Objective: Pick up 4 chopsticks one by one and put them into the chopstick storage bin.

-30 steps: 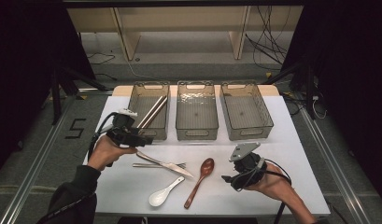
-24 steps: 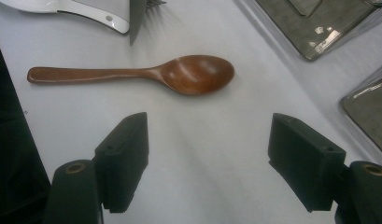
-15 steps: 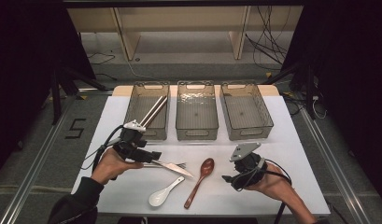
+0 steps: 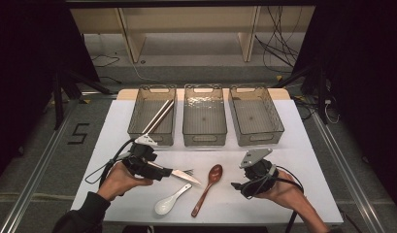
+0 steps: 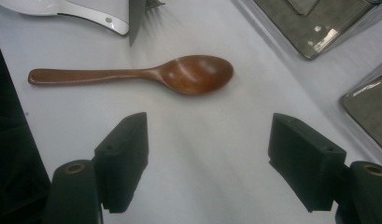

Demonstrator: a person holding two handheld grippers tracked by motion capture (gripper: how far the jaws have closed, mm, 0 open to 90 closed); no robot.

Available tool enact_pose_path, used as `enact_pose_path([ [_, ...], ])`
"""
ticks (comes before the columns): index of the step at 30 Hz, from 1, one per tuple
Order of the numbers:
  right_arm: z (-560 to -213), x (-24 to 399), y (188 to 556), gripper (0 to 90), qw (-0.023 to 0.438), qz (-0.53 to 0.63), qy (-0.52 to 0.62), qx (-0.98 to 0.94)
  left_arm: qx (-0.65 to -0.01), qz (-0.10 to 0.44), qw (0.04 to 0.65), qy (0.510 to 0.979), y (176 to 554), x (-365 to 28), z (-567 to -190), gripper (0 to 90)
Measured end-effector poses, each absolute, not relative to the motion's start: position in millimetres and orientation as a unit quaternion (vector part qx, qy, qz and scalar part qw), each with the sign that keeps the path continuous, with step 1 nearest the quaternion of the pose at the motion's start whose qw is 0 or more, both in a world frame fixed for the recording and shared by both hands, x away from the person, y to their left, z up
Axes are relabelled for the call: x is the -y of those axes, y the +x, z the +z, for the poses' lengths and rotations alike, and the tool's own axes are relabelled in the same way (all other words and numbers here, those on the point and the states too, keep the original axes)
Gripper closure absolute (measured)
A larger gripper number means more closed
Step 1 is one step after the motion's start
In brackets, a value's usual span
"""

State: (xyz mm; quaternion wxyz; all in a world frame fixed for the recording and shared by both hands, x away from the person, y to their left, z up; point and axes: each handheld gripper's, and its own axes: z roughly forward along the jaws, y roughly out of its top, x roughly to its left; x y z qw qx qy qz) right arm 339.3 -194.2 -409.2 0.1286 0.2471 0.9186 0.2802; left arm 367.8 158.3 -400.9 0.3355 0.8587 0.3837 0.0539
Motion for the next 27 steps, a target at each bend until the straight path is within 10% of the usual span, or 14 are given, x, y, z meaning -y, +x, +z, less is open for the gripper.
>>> enact_pose_path([
  [27, -410, 210, 329, 29.2, 0.115, 0.306, 0.282, -0.902, -0.344, 0.01, 0.276, 0.897, 350, -126, -427, 17.7],
])
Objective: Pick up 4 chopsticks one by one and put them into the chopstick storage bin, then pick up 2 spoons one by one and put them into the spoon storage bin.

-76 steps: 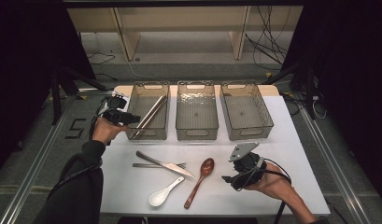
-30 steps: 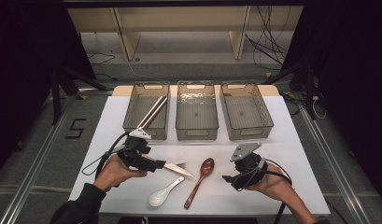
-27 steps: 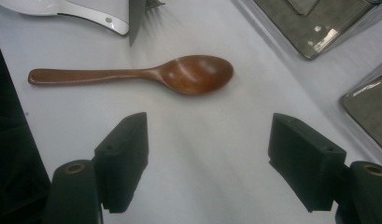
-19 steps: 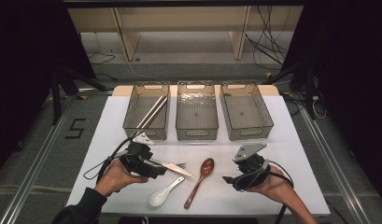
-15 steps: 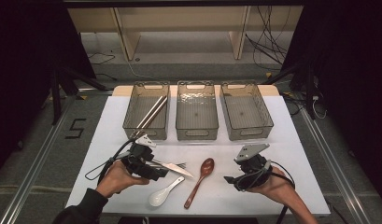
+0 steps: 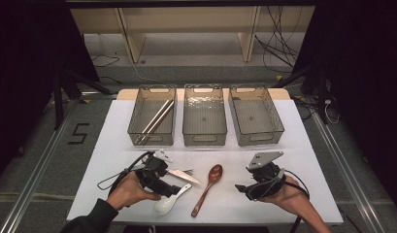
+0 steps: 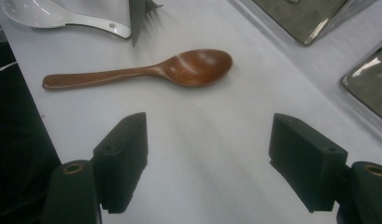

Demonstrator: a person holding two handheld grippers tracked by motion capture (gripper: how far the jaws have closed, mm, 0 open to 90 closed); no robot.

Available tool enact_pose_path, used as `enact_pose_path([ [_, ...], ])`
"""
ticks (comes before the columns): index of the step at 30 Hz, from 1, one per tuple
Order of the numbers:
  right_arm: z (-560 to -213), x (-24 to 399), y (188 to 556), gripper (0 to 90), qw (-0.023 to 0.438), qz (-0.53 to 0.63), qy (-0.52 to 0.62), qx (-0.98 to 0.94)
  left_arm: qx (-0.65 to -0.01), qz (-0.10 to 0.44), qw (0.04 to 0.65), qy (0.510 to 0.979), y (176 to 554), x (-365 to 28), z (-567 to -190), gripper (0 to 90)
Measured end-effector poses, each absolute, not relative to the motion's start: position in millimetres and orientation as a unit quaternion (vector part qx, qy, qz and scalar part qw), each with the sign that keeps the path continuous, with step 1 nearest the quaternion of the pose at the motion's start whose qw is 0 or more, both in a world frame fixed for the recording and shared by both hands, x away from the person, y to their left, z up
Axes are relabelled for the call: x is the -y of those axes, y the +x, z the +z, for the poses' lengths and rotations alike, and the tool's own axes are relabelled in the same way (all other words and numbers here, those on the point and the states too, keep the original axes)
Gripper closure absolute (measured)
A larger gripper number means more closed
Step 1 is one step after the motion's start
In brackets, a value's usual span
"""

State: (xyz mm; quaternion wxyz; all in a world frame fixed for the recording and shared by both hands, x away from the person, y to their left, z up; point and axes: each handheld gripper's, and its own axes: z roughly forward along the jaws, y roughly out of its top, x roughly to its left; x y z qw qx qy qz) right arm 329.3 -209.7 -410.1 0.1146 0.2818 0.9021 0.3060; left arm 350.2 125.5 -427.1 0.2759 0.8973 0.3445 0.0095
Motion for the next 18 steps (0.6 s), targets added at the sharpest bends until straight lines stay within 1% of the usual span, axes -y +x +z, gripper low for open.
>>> enact_pose_path([
  [8, -411, 208, 330, 29.1, 0.112, 0.303, 0.279, -0.904, -0.346, 0.001, 0.257, 0.902, 351, -118, -436, 18.4],
  [12, -412, 209, 330, 29.2, 0.111, 0.302, 0.279, -0.905, -0.343, 0.01, 0.248, 0.906, 351, -113, -439, 24.1],
  [18, -411, 209, 330, 29.2, 0.113, 0.304, 0.278, -0.904, -0.342, 0.003, 0.237, 0.909, 350, -108, -443, 33.4],
])
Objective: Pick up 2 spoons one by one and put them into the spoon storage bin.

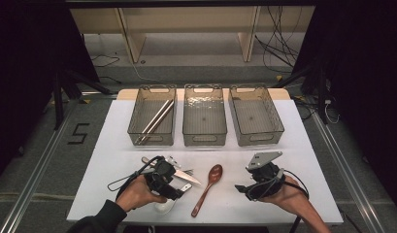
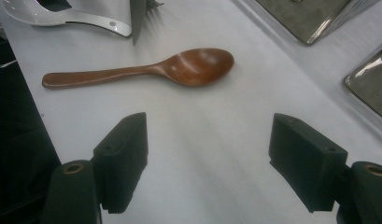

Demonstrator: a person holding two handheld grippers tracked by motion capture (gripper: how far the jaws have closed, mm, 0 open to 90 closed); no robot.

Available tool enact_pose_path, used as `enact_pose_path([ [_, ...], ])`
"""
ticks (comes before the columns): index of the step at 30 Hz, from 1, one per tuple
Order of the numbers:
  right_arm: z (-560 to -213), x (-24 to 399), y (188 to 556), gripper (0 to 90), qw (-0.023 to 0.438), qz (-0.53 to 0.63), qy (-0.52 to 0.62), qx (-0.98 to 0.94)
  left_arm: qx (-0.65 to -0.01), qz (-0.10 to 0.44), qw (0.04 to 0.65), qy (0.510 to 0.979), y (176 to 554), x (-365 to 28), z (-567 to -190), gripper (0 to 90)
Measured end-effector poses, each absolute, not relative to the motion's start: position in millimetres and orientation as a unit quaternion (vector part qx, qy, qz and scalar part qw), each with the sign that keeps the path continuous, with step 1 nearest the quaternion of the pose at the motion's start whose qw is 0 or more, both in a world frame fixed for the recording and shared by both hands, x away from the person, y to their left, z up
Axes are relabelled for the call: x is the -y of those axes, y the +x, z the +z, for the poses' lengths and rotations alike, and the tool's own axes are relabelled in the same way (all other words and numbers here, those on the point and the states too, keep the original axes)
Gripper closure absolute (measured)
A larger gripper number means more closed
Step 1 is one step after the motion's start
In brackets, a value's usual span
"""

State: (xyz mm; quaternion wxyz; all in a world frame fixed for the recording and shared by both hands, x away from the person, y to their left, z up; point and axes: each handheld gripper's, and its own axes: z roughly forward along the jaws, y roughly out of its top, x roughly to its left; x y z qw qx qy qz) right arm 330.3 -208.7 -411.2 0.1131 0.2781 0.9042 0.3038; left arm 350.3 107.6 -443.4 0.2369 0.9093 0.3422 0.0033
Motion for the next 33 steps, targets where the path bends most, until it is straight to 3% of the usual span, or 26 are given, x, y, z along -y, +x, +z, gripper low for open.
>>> enact_pose_path([
  [10, -412, 208, 330, 29.2, 0.112, 0.3, 0.278, -0.906, -0.342, -0.015, 0.226, 0.912, 355, -104, -452, 44.3],
  [22, -413, 207, 329, 29.4, 0.113, 0.298, 0.277, -0.906, -0.317, -0.026, 0.2, 0.927, 353, -97, -462, 65.2],
  [33, -412, 208, 329, 29.7, 0.113, 0.296, 0.279, -0.906, -0.306, -0.033, 0.198, 0.931, 353, -96, -464, 73.4],
])
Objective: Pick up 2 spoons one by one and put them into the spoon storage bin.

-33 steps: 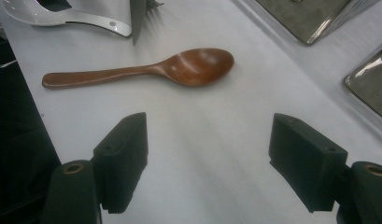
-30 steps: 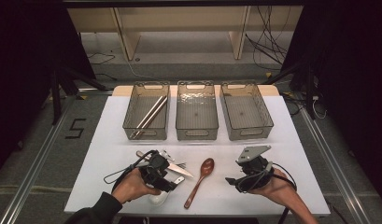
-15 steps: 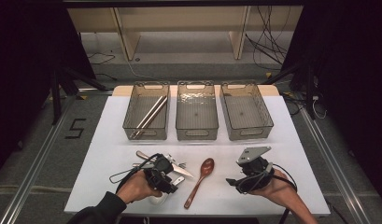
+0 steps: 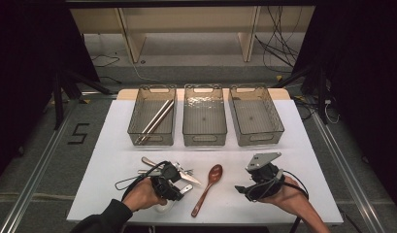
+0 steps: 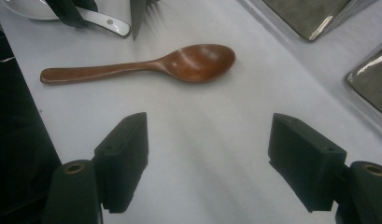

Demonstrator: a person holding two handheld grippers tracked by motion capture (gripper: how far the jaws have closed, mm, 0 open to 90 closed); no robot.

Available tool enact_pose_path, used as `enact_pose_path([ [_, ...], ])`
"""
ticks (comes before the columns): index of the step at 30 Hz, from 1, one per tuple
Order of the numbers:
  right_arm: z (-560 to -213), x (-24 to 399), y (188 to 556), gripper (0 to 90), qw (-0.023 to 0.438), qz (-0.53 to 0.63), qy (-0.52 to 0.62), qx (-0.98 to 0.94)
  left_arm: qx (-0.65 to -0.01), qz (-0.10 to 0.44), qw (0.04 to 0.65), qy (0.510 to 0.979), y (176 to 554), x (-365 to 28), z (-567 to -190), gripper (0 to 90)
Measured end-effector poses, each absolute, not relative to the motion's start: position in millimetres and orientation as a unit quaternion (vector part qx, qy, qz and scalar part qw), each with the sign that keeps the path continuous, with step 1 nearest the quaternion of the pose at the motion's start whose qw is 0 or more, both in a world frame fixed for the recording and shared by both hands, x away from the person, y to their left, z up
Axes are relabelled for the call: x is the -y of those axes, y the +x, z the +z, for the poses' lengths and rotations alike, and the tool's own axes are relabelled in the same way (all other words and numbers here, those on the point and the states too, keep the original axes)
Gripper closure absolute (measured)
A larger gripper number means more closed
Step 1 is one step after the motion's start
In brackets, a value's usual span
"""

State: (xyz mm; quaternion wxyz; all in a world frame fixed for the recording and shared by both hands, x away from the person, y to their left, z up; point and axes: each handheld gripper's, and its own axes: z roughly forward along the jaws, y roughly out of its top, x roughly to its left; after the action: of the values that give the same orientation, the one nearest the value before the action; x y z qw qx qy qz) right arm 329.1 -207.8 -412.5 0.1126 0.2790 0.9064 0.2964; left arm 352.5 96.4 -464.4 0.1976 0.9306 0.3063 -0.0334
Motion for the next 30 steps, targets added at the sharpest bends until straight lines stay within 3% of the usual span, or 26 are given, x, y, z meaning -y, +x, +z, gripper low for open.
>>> enact_pose_path([
  [23, -411.7, 208.6, 329.4, 30.3, 0.117, 0.297, 0.279, -0.906, -0.274, -0.048, 0.191, 0.941, 344.7, -91.3, -460.6, 79.2],
  [30, -411.7, 208.4, 329.2, 30.5, 0.119, 0.297, 0.279, -0.905, -0.269, -0.057, 0.194, 0.942, 342.7, -88.4, -459.7, 85.0],
])
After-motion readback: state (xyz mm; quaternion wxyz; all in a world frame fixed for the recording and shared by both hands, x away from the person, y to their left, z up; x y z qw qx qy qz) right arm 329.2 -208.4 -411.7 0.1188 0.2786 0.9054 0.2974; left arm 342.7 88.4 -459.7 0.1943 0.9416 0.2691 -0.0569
